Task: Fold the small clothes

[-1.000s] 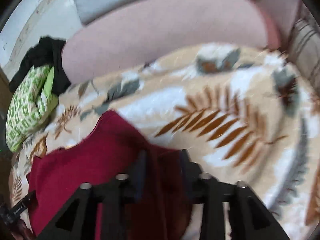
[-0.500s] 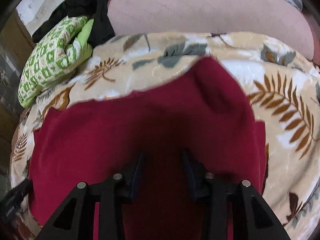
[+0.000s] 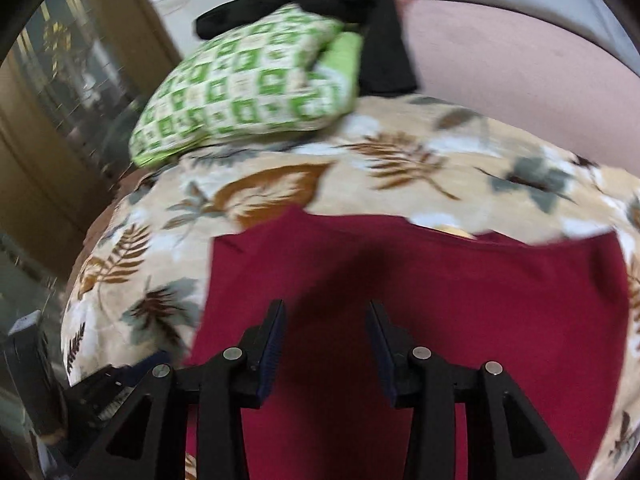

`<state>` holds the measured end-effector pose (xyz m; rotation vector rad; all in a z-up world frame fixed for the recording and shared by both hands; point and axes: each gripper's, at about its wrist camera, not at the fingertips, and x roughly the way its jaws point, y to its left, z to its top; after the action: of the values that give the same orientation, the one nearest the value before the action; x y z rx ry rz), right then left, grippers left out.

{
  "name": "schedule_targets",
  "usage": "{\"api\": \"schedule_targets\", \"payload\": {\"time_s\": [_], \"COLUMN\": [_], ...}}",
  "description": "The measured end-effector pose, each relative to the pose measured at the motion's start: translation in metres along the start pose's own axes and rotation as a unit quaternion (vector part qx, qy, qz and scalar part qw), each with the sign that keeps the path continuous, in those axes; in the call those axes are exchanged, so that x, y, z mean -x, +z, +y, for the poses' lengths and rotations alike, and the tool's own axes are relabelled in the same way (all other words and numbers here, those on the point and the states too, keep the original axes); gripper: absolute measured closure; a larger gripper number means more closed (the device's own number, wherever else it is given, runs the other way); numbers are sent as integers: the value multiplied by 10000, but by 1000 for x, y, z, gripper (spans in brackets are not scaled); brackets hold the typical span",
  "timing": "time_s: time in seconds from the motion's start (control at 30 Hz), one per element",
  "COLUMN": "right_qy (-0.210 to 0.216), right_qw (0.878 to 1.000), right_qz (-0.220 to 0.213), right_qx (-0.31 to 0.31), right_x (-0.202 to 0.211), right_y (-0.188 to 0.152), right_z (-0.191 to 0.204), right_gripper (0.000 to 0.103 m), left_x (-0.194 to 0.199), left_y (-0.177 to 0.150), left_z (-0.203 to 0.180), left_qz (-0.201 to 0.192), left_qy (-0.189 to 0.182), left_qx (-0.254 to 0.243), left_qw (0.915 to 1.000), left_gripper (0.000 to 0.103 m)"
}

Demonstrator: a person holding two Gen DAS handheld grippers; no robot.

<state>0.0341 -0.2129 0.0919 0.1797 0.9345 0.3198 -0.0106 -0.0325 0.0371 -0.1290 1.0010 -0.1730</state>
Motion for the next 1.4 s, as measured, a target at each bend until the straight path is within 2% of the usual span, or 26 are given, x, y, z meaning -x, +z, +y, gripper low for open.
{"api": "schedule_targets", "payload": {"time_s": [0.2,0.3,0.47,0.53,0.57,0.63,0.7,0.87,1.0,1.07,1.1,1.13,1.2,1.27,1.3,1.4], "right_qy": [161,230,19,29,149,377,442,503,763,914,945,875,589,100,-277,-1082], "right_qw": [9998,9994,9977,9980,9982,9982,9983,9973,9953,9939,9938,9950,9977,9993,9985,9910], "right_qz": [45,250,667,621,570,450,384,524,440,331,252,143,-79,-323,-423,-674], "right_qx": [68,-67,-138,-80,-108,-131,-47,-63,-399,-530,-523,-462,-312,-186,-189,-412], "right_x": [-29,-53,-94,-97,-96,-89,-87,-105,-100,-83,-71,-58,-34,-5,9,41], "right_y": [20,29,32,32,33,35,38,34,30,29,26,22,13,-3,-12,-33], "right_z": [32,37,38,37,36,36,38,39,26,18,14,10,0,-21,-37,-83], "right_gripper": [59,59,59,76,88,95,96,96,96,92,86,75,68,68,68,67], "left_x": [-6,-8,-11,-11,-11,-11,-11,-11,-9,-5,-4,-2,2,5,6,4], "left_y": [-1,1,3,3,4,5,5,7,7,8,9,9,10,10,9,10], "left_z": [7,10,13,13,13,11,9,7,4,1,0,-1,-3,-6,-9,-20], "left_qz": [22,63,97,102,98,73,52,13,-38,-126,-165,-205,-268,-301,-291,-253], "left_qy": [-169,-280,-349,-359,-353,-314,-274,-178,-117,-50,-32,-29,-109,-238,-315,-421], "left_qx": [187,297,342,338,328,274,234,171,118,49,34,20,18,24,2,-142], "left_qw": [9997,9991,9988,9987,9988,9991,9993,9997,9999,9999,9999,9998,9996,9993,9991,9987], "left_gripper": [50,50,47,47,47,47,47,47,47,47,47,47,47,47,47,47]}}
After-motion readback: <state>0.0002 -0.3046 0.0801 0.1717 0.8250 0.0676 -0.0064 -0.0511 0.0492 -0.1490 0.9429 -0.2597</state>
